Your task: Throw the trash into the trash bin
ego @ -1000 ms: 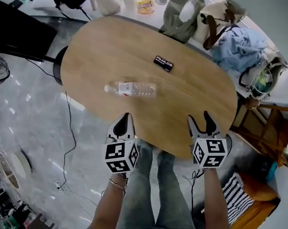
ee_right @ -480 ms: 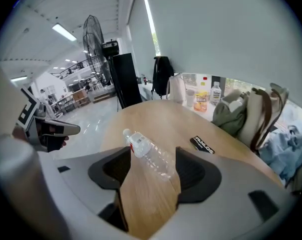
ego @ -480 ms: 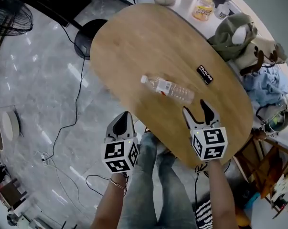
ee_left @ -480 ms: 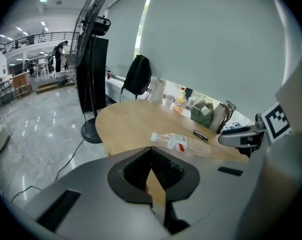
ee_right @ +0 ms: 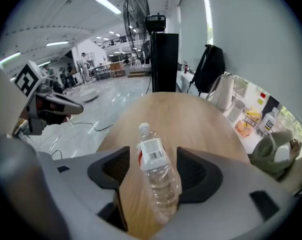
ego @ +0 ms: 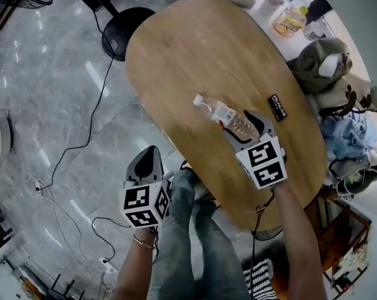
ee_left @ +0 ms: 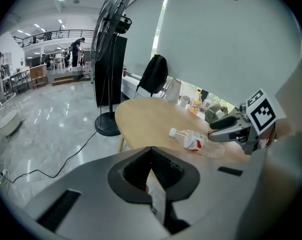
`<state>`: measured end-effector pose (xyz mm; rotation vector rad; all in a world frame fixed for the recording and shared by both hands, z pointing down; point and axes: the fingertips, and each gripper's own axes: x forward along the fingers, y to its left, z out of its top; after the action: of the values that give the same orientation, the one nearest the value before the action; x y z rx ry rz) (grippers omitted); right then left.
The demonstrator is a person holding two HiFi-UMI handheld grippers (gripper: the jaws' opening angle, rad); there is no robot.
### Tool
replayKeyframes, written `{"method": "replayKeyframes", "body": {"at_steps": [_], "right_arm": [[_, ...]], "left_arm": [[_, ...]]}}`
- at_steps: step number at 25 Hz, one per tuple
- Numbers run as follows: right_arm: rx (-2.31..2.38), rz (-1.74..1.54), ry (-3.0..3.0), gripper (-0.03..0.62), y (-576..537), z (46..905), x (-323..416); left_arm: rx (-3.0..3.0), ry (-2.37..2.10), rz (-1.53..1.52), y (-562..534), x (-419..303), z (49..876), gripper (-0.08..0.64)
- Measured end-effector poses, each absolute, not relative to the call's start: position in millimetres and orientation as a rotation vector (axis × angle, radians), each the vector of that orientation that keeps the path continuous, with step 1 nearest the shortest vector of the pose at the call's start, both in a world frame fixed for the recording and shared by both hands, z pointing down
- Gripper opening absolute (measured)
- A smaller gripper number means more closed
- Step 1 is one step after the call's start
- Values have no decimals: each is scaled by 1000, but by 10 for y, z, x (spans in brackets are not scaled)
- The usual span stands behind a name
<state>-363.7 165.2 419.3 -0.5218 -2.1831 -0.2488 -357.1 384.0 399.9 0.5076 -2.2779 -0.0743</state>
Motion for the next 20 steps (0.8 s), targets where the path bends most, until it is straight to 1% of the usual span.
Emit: {"method": "replayKeyframes", "body": {"at_steps": [8,20], "right_arm": [[-675,-419,-2010,302,1722,4503,-3717],[-703,-462,-1882,297,1750,4803,-3769]], "left_arm": [[471,-2288,-86,3955,-3556,4027,12],[451,-2279,-84,4088,-3548,4091,12]]}}
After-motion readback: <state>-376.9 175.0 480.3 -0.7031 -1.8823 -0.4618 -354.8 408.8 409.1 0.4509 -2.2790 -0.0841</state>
